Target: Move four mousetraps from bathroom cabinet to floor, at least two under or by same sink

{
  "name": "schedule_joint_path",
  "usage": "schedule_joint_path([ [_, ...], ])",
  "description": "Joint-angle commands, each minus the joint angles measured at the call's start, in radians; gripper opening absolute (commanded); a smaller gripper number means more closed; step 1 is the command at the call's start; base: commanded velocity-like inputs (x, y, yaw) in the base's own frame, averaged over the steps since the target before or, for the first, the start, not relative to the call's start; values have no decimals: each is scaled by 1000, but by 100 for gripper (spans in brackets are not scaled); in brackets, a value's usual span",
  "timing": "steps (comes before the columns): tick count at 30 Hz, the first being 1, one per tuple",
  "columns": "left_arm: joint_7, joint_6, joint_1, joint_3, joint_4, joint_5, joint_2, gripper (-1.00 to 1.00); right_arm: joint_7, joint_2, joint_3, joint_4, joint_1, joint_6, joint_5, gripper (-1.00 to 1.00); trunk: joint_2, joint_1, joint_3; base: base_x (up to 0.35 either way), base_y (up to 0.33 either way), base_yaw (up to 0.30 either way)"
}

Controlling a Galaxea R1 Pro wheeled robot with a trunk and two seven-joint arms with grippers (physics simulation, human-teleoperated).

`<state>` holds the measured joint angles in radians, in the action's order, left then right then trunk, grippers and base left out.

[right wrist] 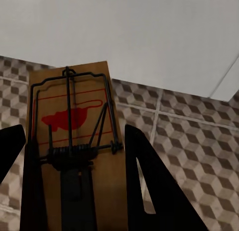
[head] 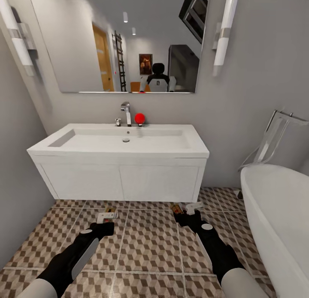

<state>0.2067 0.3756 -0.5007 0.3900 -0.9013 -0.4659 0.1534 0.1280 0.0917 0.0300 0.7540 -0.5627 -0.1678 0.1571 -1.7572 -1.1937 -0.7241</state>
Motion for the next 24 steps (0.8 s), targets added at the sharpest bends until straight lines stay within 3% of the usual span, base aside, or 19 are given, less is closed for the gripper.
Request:
schedule_joint_path([
  [1,11,3,-1,6,-2,-7,1,-100,4,0,-2,2,0,-6,10,-100,-8,-4,-6,0,0,0],
  [7,11,4,-1,4,-12,-7,1,-100,3,0,-2,2,0,-6,11,-100,-50,-27,-34,0,0,0],
  [16,11,5,-1,7,-96,-7,1,-100,4,-1,-2,-2,0,-6,12,-100,-113,-61,-77,0,0,0],
  [24,11,5,-1,7,-105,-7,1,-100,4,-1,-2,-4,0,-5,12,-100,-169,-92,-115,0,0,0],
])
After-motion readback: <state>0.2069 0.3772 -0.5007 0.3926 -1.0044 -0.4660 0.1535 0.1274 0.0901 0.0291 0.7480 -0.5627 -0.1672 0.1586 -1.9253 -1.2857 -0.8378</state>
